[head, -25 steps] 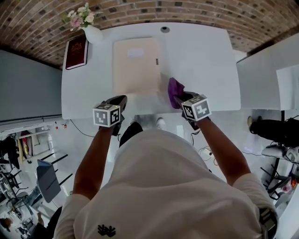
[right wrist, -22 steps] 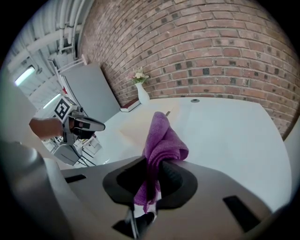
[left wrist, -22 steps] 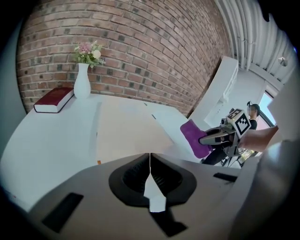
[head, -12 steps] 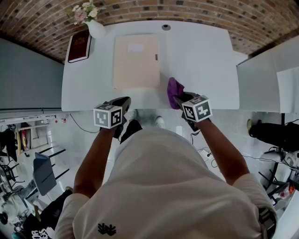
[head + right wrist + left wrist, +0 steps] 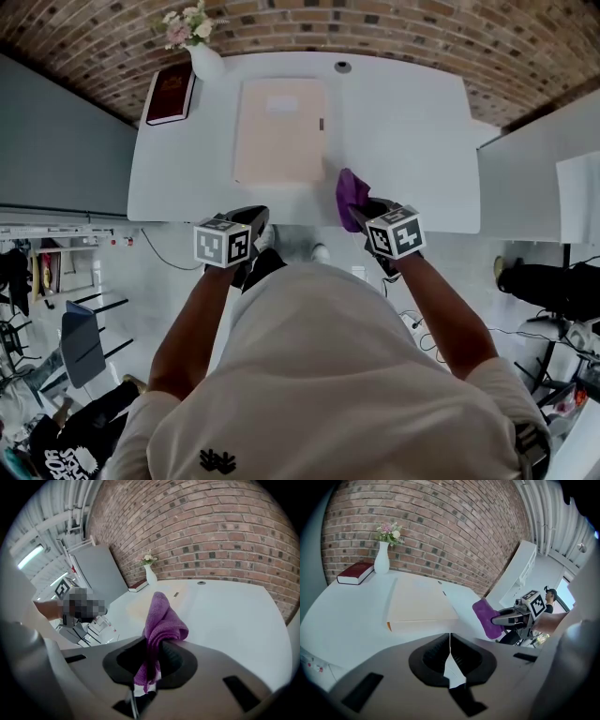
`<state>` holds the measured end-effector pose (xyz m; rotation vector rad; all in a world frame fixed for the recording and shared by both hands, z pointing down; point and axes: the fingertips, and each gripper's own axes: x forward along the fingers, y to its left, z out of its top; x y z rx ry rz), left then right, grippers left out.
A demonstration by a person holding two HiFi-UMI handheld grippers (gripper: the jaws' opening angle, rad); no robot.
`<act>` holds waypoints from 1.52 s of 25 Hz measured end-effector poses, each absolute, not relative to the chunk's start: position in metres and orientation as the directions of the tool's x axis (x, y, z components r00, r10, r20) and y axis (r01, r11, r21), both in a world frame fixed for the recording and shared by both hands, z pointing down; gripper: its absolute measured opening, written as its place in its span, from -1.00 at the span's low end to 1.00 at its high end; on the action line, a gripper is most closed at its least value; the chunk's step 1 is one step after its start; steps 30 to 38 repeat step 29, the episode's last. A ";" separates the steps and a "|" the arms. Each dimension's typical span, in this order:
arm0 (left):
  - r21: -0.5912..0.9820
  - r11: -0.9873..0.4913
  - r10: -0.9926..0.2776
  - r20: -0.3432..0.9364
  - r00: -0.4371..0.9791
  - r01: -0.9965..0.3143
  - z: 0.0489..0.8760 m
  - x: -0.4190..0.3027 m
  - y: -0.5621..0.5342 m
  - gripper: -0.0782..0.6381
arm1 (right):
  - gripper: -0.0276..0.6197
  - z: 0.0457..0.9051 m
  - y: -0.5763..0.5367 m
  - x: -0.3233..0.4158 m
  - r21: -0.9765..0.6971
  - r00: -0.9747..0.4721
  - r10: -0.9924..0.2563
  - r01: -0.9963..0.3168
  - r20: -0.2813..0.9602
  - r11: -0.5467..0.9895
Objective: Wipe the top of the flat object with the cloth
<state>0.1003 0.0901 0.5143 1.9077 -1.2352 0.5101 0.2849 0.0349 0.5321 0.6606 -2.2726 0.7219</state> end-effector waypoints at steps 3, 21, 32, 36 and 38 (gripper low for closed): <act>0.402 -0.211 -0.577 0.685 0.445 -0.891 0.515 0.100 0.093 -0.71 | -0.65 0.532 0.038 0.284 -0.308 -0.659 -0.256 -0.614 0.708 0.726; 0.409 -0.196 -0.576 0.688 0.442 -0.891 0.522 0.105 0.097 -0.71 | -0.65 0.541 0.045 0.296 -0.302 -0.646 -0.248 -0.616 0.722 0.727; 0.412 -0.195 -0.570 0.691 0.444 -0.890 0.526 0.104 0.094 -0.71 | -0.66 0.545 0.040 0.294 -0.306 -0.646 -0.244 -0.617 0.723 0.726; 0.412 -0.195 -0.570 0.691 0.444 -0.890 0.526 0.104 0.094 -0.71 | -0.66 0.545 0.040 0.294 -0.306 -0.646 -0.244 -0.617 0.723 0.726; 0.412 -0.195 -0.570 0.691 0.444 -0.890 0.526 0.104 0.094 -0.71 | -0.66 0.545 0.040 0.294 -0.306 -0.646 -0.244 -0.617 0.723 0.726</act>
